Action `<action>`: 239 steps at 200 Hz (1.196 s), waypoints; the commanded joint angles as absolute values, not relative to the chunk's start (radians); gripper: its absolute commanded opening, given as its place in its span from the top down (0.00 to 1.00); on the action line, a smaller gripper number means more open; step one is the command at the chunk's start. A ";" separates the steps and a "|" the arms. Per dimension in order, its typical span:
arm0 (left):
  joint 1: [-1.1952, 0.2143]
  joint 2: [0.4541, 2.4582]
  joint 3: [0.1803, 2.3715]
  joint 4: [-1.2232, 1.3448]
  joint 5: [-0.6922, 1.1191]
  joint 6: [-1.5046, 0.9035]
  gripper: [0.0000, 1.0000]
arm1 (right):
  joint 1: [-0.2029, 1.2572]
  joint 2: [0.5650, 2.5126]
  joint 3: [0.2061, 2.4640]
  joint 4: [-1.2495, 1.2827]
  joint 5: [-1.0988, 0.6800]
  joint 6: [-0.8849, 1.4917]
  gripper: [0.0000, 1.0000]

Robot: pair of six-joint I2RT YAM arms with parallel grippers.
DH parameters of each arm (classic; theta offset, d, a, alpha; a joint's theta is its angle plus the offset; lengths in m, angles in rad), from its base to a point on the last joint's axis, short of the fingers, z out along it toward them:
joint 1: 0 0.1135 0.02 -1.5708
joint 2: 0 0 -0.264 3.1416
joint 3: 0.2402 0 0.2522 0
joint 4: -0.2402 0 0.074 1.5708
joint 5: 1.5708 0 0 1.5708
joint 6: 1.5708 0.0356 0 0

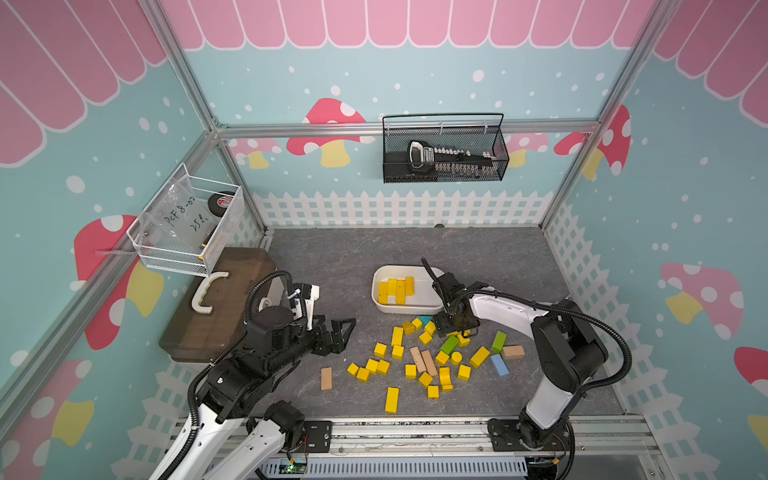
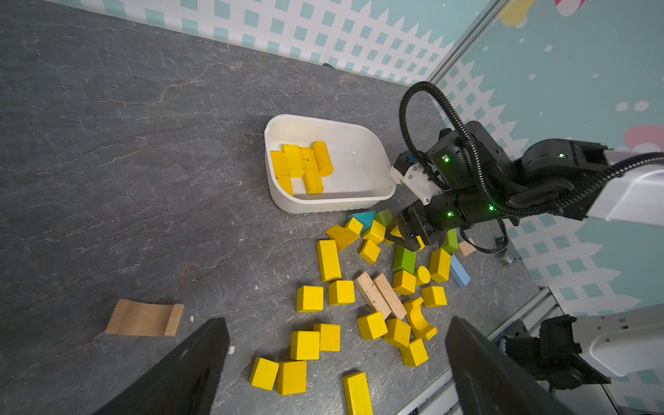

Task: Pick out the yellow building blocks
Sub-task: Pick up the building block from the center of the board.

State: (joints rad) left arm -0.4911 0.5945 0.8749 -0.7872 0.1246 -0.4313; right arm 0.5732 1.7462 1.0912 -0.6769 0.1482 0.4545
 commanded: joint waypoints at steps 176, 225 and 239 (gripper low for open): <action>-0.485 0.561 0.865 -0.775 0.117 -0.436 0.01 | 0.222 1.701 1.126 -0.675 0.092 0.474 0.21; -0.485 0.567 0.866 -0.775 0.120 -0.436 0.01 | 0.223 1.548 0.986 -0.653 0.003 0.433 0.27; -0.485 0.569 0.867 -0.774 0.119 -0.436 0.01 | 0.224 1.524 0.950 -0.651 -0.009 0.438 0.27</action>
State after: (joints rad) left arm -0.4911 0.5755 0.8749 -0.7872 0.1246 -0.4313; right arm 0.2188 1.5669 1.0046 -0.6491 0.0387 0.4519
